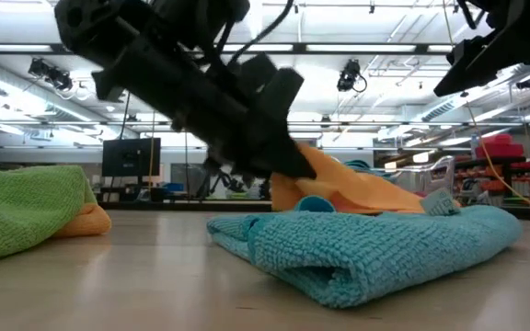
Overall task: Fold microfiber towels
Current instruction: Fold the right yellow towel
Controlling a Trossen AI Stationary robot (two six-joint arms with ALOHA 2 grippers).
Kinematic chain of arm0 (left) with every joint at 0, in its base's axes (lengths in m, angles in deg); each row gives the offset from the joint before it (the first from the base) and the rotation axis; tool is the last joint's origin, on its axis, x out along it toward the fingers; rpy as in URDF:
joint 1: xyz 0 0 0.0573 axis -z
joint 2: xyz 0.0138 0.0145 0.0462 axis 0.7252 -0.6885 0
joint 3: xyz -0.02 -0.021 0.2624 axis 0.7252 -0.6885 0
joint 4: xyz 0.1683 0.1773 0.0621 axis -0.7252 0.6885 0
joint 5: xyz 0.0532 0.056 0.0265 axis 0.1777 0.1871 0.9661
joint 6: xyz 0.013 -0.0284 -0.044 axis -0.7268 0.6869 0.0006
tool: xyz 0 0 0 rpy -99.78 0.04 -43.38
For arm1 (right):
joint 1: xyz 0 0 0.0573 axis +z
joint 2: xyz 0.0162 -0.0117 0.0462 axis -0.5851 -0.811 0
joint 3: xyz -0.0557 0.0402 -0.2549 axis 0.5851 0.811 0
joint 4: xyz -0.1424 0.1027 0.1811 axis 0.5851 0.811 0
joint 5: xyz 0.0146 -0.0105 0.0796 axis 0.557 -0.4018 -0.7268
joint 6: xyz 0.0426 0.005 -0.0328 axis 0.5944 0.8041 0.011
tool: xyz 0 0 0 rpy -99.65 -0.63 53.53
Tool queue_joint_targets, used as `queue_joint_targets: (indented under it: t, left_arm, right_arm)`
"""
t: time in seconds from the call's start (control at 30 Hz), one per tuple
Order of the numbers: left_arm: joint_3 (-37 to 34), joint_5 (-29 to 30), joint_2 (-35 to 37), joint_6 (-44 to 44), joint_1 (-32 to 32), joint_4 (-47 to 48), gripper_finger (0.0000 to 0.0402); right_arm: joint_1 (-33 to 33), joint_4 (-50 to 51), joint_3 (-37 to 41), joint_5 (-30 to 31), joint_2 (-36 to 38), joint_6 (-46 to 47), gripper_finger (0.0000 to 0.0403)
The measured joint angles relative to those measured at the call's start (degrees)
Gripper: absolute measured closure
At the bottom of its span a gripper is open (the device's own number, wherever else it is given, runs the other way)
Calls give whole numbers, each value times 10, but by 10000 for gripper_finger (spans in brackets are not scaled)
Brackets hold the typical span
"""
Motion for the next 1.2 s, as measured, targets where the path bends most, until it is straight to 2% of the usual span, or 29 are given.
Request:
queue_joint_targets:
  t: [0.2, 0.37, 0.43, 0.53, 0.73, 1.0, 1.2]
  left_arm:
    - [-1, 42, 62, -61, 2, 106, 225]
    - [1, 48, 98, -67, -6, 199, 204]
    - [2, 39, 106, -119, -3, 199, 204]
    - [8, 1, 109, -250, 14, 183, 209]
    - [7, -4, 108, -465, 55, 184, 194]
    - [7, -3, 71, -544, 53, 146, 144]
    - [34, -4, 20, -610, 55, 132, 141]
  right_arm:
    - [-3, -9, 0, 3, -14, 0, 118]
    - [-4, -13, 0, 7, -23, -7, 118]
    - [-4, -21, 0, 7, -26, -9, 118]
    - [-9, -18, 0, 7, -28, -13, 118]
    - [-24, -27, 0, 9, -34, -21, 118]
    - [-34, -46, 0, 9, -34, -31, 118]
    - [-34, -52, 0, 9, -34, -28, 118]
